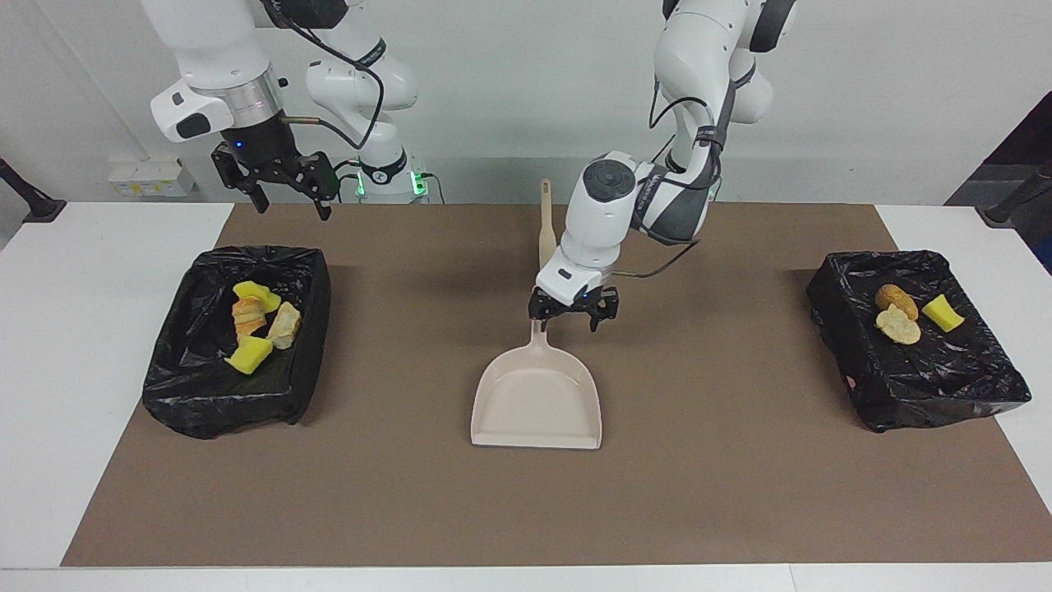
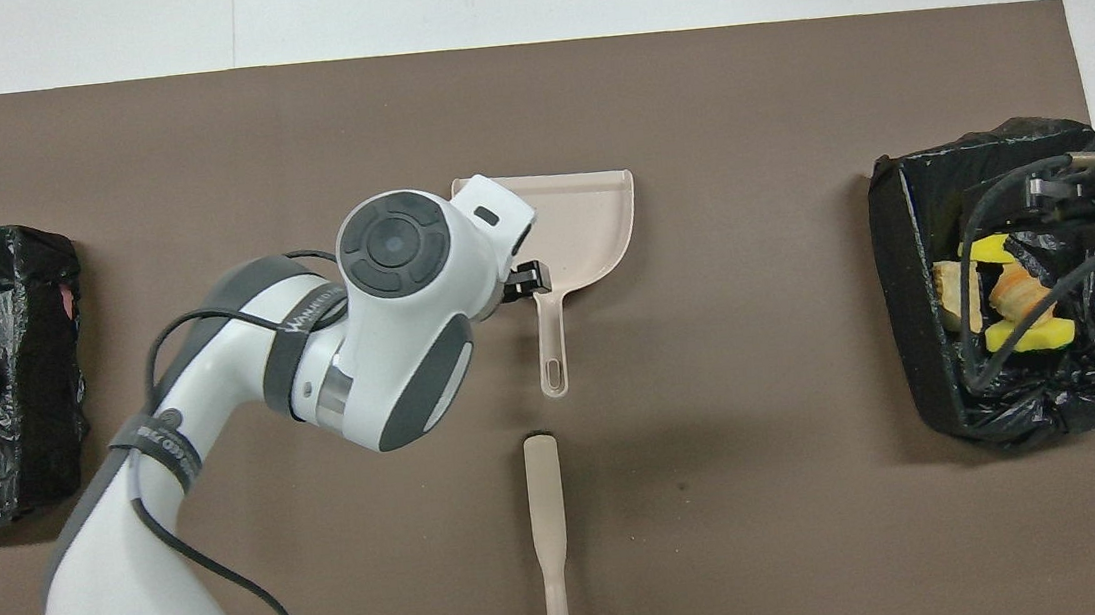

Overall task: Sweep and dump trash in bin
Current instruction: 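Set the empty dustpan at table center and withdraw the left gripper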

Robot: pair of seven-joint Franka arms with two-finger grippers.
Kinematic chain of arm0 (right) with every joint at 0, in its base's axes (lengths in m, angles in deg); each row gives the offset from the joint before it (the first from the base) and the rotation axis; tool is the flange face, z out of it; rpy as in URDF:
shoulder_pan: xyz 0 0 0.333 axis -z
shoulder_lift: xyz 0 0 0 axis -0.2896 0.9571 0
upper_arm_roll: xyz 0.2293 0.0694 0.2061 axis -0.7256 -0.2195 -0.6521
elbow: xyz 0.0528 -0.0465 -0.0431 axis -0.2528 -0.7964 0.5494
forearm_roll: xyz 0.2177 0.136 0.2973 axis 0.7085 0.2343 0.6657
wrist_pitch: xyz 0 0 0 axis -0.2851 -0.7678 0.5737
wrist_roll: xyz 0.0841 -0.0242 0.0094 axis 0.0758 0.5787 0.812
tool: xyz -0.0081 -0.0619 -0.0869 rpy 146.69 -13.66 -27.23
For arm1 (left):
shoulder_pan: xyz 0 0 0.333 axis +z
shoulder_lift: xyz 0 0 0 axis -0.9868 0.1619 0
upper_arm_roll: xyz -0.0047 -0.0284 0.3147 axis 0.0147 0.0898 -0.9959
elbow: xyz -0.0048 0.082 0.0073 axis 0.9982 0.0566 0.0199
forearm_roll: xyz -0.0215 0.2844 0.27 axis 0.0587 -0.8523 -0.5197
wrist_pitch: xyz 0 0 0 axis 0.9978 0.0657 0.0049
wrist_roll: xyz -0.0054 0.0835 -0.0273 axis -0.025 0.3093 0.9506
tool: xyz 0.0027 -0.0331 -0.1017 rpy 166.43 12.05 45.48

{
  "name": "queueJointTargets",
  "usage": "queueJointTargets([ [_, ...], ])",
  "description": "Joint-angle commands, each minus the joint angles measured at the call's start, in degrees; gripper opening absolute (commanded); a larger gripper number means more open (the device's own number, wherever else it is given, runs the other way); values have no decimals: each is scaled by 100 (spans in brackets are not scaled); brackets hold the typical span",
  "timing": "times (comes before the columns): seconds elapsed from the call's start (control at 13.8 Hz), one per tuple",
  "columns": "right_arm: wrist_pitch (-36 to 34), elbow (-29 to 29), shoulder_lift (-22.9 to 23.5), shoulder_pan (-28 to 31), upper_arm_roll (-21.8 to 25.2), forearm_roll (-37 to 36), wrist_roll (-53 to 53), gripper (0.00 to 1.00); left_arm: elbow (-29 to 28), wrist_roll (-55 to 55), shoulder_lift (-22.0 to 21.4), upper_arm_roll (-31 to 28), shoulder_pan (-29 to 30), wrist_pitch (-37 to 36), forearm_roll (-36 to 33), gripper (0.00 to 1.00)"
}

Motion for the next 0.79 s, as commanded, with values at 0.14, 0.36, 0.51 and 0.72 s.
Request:
queueJointTargets([
  [0.14,-118,114,48,11,-15,49,97,100,-72,-529,-446,-17,615,-700,-488,100],
  [0.36,-118,114,49,11,-15,49,97,100,-308,-1452,-789,-17,1133,-1368,-488,100],
  [0.51,-118,114,49,11,-15,49,97,100,-860,-1814,-1227,-8,1528,-1343,-480,100],
  [0.72,-127,122,57,11,-15,58,97,100,-1381,-2666,-1773,-8,2126,-1369,-471,100],
])
